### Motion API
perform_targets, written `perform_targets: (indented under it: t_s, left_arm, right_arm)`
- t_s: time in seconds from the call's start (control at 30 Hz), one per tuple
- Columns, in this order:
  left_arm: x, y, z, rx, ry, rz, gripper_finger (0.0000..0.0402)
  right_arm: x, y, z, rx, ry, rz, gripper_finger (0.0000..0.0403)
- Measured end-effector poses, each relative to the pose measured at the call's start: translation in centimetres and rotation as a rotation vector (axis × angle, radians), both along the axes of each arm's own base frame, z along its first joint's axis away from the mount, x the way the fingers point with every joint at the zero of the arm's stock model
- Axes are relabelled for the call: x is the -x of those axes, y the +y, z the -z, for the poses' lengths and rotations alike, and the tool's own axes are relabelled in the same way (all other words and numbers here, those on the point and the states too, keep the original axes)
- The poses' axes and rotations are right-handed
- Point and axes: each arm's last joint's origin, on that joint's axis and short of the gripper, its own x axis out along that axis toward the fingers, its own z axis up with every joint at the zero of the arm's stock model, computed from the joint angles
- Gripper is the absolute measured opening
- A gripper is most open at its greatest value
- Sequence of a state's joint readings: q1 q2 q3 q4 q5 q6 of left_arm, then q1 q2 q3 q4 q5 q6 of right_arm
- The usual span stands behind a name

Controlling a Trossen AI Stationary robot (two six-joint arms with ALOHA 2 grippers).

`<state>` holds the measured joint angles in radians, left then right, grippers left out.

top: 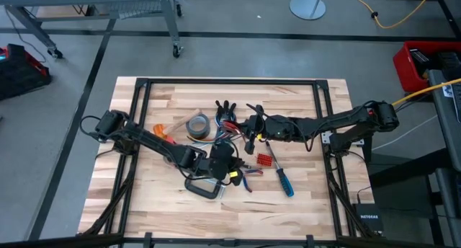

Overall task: Coil cords
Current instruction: Coil the red wire onto a black spool

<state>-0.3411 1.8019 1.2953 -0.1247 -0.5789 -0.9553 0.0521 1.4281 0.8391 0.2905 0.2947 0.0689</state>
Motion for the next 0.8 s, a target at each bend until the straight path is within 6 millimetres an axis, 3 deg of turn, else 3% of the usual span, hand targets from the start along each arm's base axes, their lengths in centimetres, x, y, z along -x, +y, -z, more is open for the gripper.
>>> perform_targets:
  t_s: [0.3,0.63,0.8]
  left_arm:
    - [-0.8,1.6,-0.5,0.062,-0.076,-0.069,0.0157]
    - [-1.0,1.0,-1.1,0.012,-0.119,-0.013,0.0164]
    - [-1.2,1.7,-1.1,0.006,-0.12,-0.038,0.0164]
  right_arm:
    - [0.0,0.0,0.0,0.0,0.0,0.0,0.0001]
    - [0.0,0.0,0.0,0.0,0.0,0.0,0.0001]
    - [0.0,0.0,0.0,-0.001,-0.002,-0.001,0.0001]
